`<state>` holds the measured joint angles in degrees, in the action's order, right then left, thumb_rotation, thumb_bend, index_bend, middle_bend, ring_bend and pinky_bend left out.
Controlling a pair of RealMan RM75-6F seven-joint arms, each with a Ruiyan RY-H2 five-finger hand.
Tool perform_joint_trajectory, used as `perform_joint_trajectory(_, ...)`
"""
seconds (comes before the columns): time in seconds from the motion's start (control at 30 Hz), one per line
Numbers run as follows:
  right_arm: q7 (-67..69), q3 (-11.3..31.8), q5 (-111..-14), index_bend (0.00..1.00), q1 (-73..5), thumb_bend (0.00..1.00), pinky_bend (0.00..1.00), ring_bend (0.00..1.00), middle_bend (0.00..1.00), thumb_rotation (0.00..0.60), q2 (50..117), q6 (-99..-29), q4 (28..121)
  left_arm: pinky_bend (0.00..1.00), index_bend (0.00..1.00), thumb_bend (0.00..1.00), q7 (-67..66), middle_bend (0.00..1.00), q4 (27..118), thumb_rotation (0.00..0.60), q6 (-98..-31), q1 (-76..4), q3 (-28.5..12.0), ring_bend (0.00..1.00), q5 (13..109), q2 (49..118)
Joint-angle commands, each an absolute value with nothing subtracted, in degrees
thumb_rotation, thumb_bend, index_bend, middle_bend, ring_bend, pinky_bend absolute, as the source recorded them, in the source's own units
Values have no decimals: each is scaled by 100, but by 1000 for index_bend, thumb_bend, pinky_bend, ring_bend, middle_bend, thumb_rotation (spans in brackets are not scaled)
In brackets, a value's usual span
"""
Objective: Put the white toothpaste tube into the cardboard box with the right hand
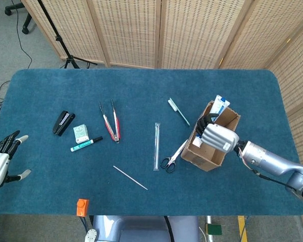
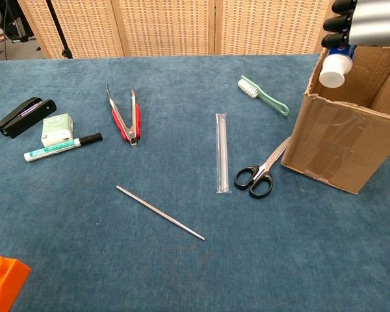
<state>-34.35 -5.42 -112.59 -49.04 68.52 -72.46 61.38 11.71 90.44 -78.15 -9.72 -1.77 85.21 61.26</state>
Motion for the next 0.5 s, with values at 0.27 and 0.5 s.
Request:
perform_joint_trajectory(0.27,-4872,-167,-10456,0,-4267,108,79,0,0,600,6898,-6940,6506,121,147,174,1110,0,9010,600,-7814,-972,-194,0,8477,6152)
perform_joint_trajectory(0.5,-5134,8,-10434,0,-4057,53,78,0,0,600,6703,-7335,6902,121,147,174,1119,0,9033,600,-7820,-970,-183,0,8500,6143)
